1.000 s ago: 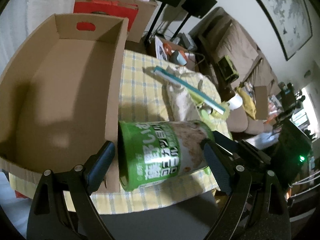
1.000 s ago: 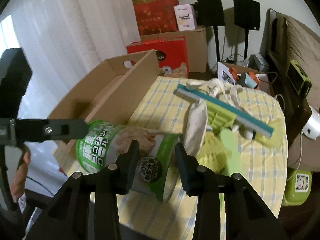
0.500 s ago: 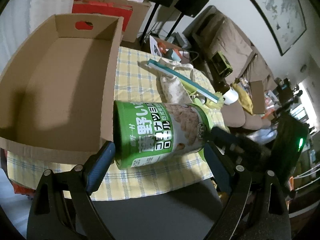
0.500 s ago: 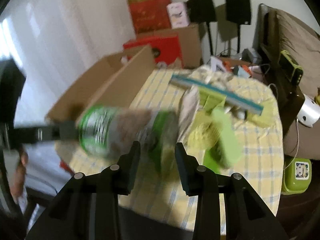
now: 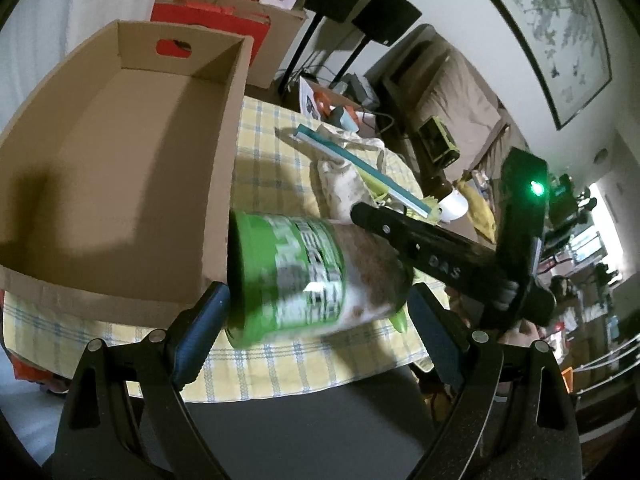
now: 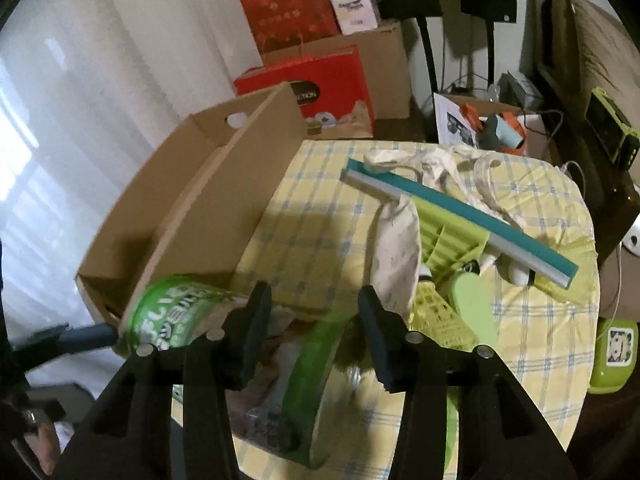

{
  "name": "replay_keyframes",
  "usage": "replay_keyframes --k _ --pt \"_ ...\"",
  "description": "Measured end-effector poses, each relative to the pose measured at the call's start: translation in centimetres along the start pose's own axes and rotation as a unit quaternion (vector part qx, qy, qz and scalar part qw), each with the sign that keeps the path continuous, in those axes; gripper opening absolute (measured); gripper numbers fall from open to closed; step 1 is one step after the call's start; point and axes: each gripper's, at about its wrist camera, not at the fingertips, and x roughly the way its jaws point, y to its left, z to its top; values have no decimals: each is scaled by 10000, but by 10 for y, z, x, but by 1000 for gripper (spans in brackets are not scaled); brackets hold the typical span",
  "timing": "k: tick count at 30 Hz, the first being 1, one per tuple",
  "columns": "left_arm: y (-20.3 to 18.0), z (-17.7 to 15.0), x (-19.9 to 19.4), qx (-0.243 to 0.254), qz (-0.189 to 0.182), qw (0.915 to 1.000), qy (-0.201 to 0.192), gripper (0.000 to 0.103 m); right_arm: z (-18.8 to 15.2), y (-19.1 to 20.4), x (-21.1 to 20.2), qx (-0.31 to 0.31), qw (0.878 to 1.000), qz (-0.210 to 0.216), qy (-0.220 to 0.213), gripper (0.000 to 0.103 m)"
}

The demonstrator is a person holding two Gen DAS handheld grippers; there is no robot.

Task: Organize objects
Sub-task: 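Close the left tool fingers around the green can's body, then lift the green can with the left tool and carry it toward the cardboard box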

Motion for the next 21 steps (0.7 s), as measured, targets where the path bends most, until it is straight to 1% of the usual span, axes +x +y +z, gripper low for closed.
replay_keyframes --k 3,5,6,8,9,10,12,13,14,15,16,18,19,21 --pt "2 -2 -4 -33 24 10000 -58 89 -18 4 2 -228 9995 -183 102 42" --pt "4 -5 -7 -30 33 10000 -83 89 -37 6 6 -283 9989 -248 287 38" --pt "6 -9 -9 -36 82 9999 -96 89 -46 5 7 -246 9987 -314 307 37" --pt "12 -24 -16 -55 297 9993 -203 90 -64 3 3 -185 9988 -390 231 37" --pt "15 -33 -17 -113 395 9990 -178 90 -72 0 -2 -97 9990 -415 158 37" --pt "19 -44 -17 -181 386 9990 -91 90 -79 -3 -10 41 9993 -355 72 37" --pt "24 -63 -14 -176 166 9996 163 90 -89 -11 -29 291 9995 -125 -22 37" --pt "26 -73 -13 -162 152 9993 284 89 -91 -12 -37 323 9994 -86 -56 41" --pt "27 -80 -14 -153 143 9993 323 90 -93 -12 -47 317 9994 -58 -116 43" --pt "29 -86 -19 -197 -14 9995 257 90 -94 -12 -58 290 9994 -55 -186 46" --pt "30 -88 -23 -258 -84 9992 283 90 -96 -11 -71 266 9993 -30 -246 51" --pt "30 -91 -30 -406 -331 9982 279 90 -98 -6 -87 258 9992 175 -231 60" --pt "29 -92 -32 -448 -494 9973 293 90 -101 -4 -95 252 9989 356 -193 61" --pt "23 -94 -35 -483 -654 9960 367 90 -106 0 -102 250 9980 566 -94 61"
